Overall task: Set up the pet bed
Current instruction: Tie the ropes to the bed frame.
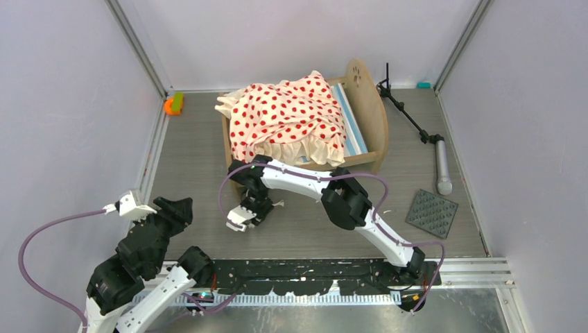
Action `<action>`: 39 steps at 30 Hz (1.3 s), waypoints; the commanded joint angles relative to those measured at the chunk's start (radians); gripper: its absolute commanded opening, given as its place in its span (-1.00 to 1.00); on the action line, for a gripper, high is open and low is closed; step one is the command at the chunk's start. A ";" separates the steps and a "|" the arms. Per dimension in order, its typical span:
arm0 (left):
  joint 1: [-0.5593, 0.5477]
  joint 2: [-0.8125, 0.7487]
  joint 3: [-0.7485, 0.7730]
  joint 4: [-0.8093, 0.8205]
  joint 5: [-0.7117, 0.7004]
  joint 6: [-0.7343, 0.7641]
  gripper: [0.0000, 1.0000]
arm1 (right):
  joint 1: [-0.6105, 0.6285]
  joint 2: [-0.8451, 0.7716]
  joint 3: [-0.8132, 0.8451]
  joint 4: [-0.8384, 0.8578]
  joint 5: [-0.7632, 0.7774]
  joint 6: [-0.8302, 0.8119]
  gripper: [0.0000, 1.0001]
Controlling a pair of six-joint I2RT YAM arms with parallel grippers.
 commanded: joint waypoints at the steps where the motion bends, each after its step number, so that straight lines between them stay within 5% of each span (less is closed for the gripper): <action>1: 0.003 -0.010 0.010 -0.009 -0.032 -0.013 0.03 | 0.008 0.034 0.007 0.030 0.051 0.004 -0.22; 4: 0.003 -0.014 0.009 -0.010 -0.037 -0.016 0.03 | 0.012 0.044 0.007 0.069 0.046 0.032 -0.46; 11: 0.003 -0.015 0.011 -0.014 -0.040 -0.019 0.02 | 0.021 0.063 0.009 0.106 0.033 0.073 -0.64; 15: 0.003 -0.015 0.012 -0.015 -0.046 -0.020 0.02 | 0.022 0.052 0.000 0.107 0.019 0.089 -0.95; 19: 0.000 -0.011 0.009 -0.010 -0.043 -0.017 0.03 | 0.022 -0.032 -0.086 0.150 -0.046 0.118 -1.00; 27: 0.001 0.052 0.003 0.023 -0.004 0.018 0.05 | -0.006 -0.266 -0.461 0.632 -0.255 0.408 -1.00; 39: 0.001 0.059 -0.002 0.033 0.016 0.018 0.05 | -0.025 -0.364 -0.814 1.365 -0.144 0.867 -0.99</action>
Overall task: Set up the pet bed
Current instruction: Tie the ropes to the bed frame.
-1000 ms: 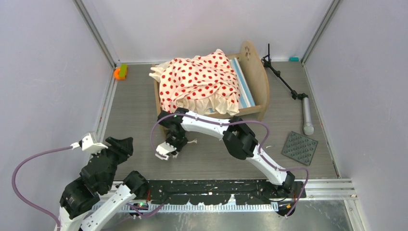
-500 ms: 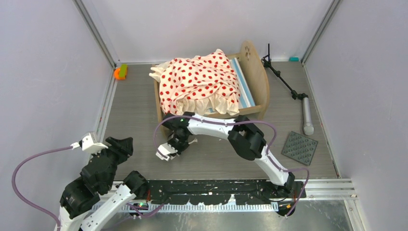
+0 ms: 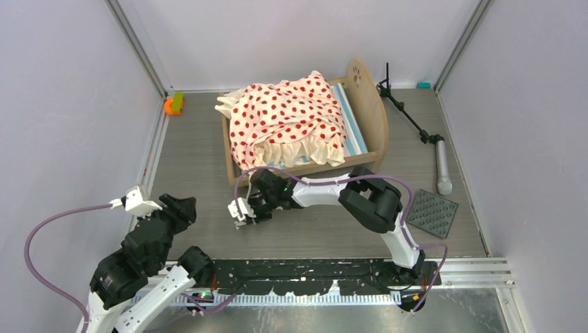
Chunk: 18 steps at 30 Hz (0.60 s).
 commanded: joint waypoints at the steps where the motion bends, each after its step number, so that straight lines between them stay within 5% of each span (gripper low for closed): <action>1: 0.001 0.011 -0.001 0.040 0.012 0.011 0.05 | -0.015 -0.060 -0.097 0.369 0.057 0.229 -1.00; 7: 0.001 0.047 0.000 0.051 0.033 0.024 0.05 | -0.041 -0.099 -0.256 0.670 0.084 0.399 -1.00; 18: 0.001 0.038 -0.010 0.059 0.033 0.025 0.06 | -0.054 -0.125 -0.373 0.942 0.166 0.563 -0.99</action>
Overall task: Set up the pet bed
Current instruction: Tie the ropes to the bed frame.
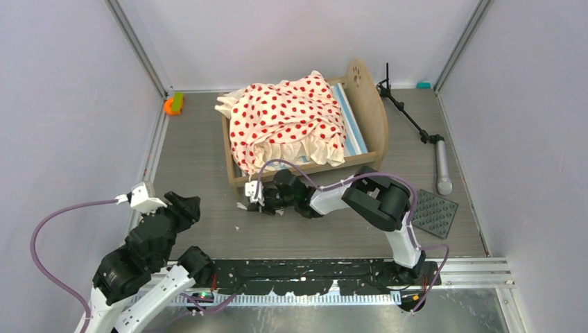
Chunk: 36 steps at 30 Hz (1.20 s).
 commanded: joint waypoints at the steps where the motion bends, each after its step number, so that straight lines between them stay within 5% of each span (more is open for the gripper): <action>1: 0.001 0.004 -0.004 0.042 0.000 0.020 0.06 | 0.003 -0.061 -0.022 0.206 0.054 0.100 -0.99; 7: 0.001 0.015 -0.004 0.045 0.001 0.022 0.06 | 0.003 -0.059 -0.100 0.382 0.100 0.178 -0.99; 36: 0.001 0.173 -0.039 0.170 0.160 0.103 0.09 | 0.003 -0.060 -0.296 0.723 0.308 0.360 -0.99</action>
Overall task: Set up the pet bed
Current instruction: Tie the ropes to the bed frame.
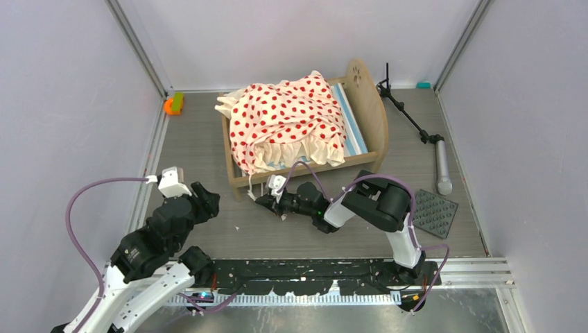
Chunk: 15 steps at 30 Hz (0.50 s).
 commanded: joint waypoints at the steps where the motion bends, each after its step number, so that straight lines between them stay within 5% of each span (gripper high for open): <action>1: 0.001 -0.001 -0.011 0.065 0.025 0.019 0.10 | 0.002 -0.041 -0.016 0.138 0.051 0.039 -0.99; 15: 0.001 0.058 -0.061 0.137 0.123 0.050 0.10 | 0.001 -0.032 -0.057 0.203 0.125 0.133 -0.99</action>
